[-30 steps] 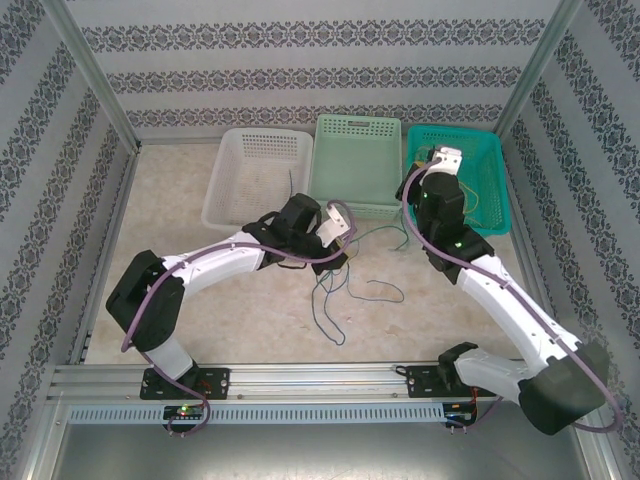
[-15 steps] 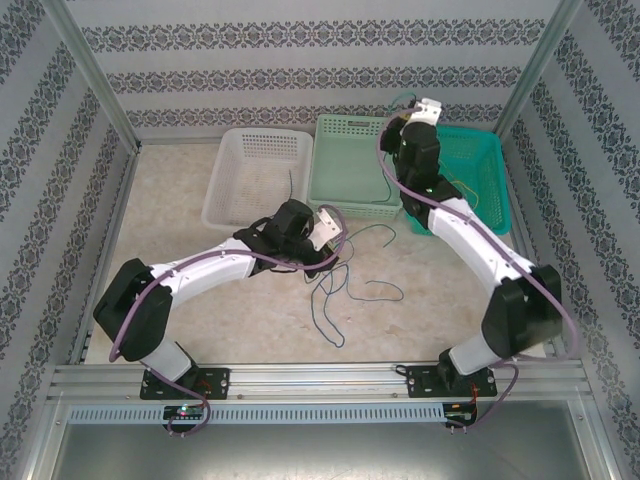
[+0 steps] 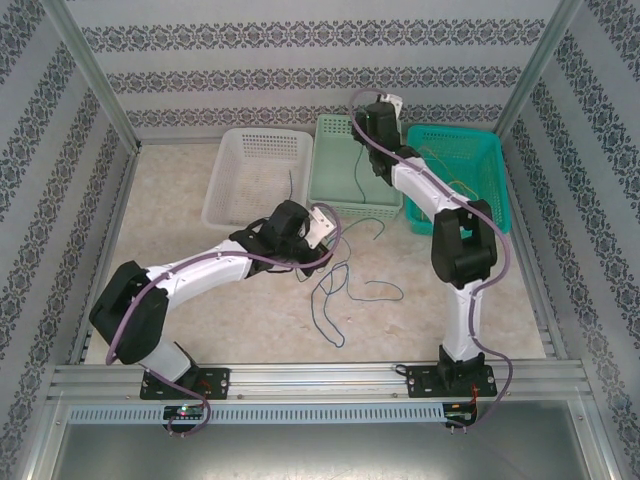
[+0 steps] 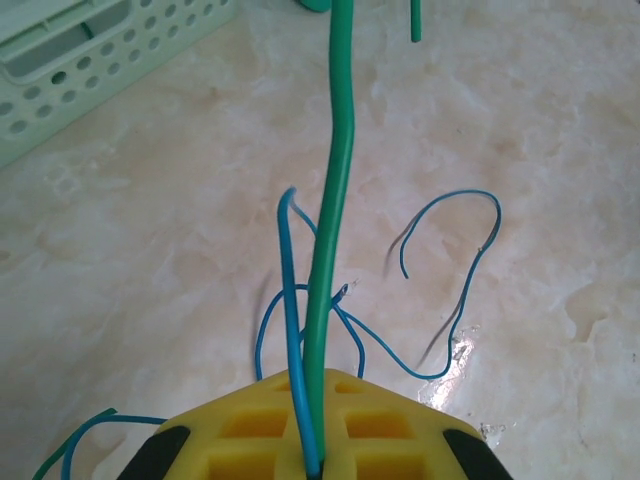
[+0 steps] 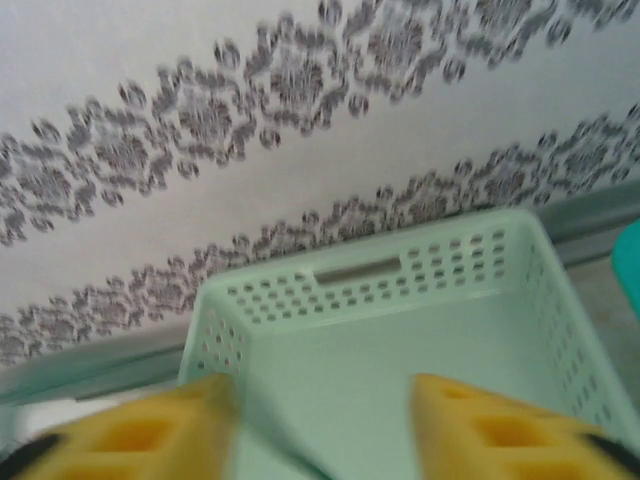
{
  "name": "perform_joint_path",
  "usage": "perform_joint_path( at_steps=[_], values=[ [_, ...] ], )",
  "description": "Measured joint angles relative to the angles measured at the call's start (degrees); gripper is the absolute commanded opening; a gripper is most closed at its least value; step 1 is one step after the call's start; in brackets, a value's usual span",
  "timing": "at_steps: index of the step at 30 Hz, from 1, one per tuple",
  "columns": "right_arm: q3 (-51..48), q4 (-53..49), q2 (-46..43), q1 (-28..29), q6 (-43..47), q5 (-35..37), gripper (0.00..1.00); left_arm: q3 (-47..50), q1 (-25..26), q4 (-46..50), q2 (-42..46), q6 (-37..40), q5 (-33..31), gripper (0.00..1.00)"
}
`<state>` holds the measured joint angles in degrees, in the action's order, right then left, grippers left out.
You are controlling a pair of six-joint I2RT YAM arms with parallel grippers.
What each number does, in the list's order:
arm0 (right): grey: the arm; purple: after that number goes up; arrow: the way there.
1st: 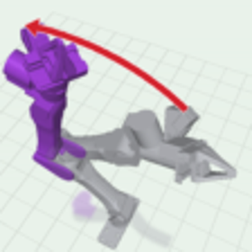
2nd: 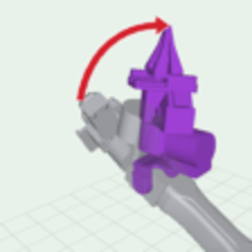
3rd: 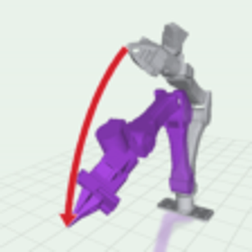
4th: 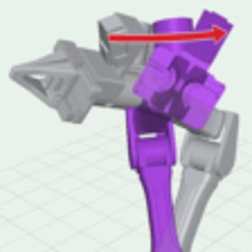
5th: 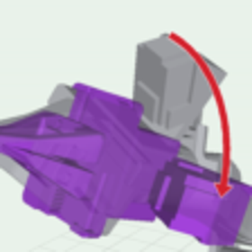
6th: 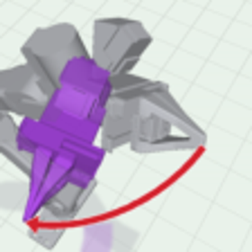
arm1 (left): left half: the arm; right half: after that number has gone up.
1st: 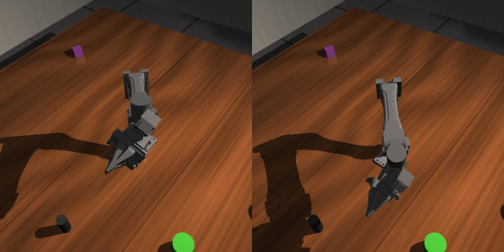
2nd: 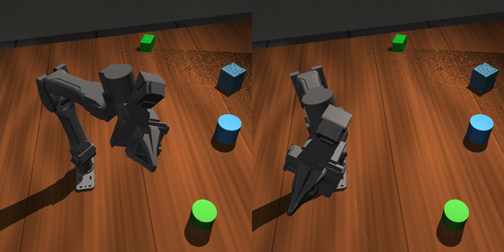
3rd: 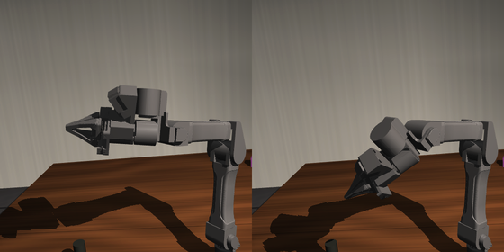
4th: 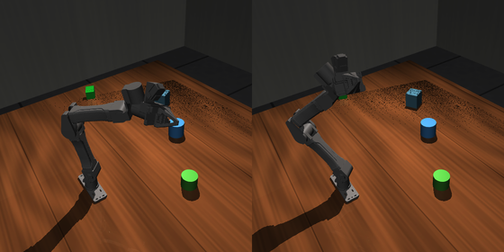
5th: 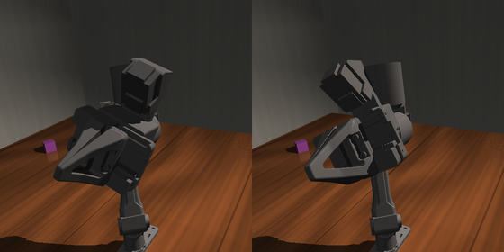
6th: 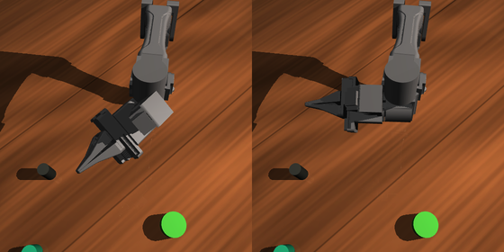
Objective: Untangle the cables
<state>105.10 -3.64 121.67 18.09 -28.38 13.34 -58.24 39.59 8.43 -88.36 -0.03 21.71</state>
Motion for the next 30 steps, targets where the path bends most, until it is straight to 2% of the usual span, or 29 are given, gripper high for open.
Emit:
perform_joint_path(
  at_steps=[2, 7, 11, 14, 17, 22, 26, 30],
  values=[
    [3.65, -4.50, 1.40, 0.00, 0.35, -1.42, 0.98, 0.15, -0.35, 0.02, 0.52, -0.44, 0.04, 0.01],
    [9.07, -12.28, 1.20, 0.00, 2.10, -3.87, 0.98, 0.15, -0.72, -0.09, 0.66, -1.55, 0.04, 0.01],
    [8.57, -18.08, -2.56, -0.37, 2.14, -4.92, 0.90, 0.15, -0.74, -0.15, 0.66, -2.19, -0.04, 0.00],
    [4.92, -21.46, -8.55, -0.87, 1.22, -7.34, 0.82, 0.11, -0.90, -0.13, 0.42, -2.67, -0.83, 0.01],
    [-2.19, -22.60, -16.70, -0.96, 1.09, -10.51, 0.81, -0.17, -1.40, -0.07, -0.61, -3.50, -1.38, 0.01],
    [-18.69, -21.11, -31.06, 2.05, 1.75, -13.57, 0.79, -1.44, -1.86, 0.07, -1.53, -4.28, -1.53, 0.01],
    [-33.05, -17.00, -41.09, 3.17, 0.92, -16.92, 0.66, -2.29, -2.08, -0.35, -1.68, -5.29, -0.70, 0.01],
    [-45.77, -13.35, -48.19, 3.50, -1.42, -20.33, 0.63, -2.29, -2.73, -0.42, -1.70, -6.64, 0.59, 0.01]
  ],
)
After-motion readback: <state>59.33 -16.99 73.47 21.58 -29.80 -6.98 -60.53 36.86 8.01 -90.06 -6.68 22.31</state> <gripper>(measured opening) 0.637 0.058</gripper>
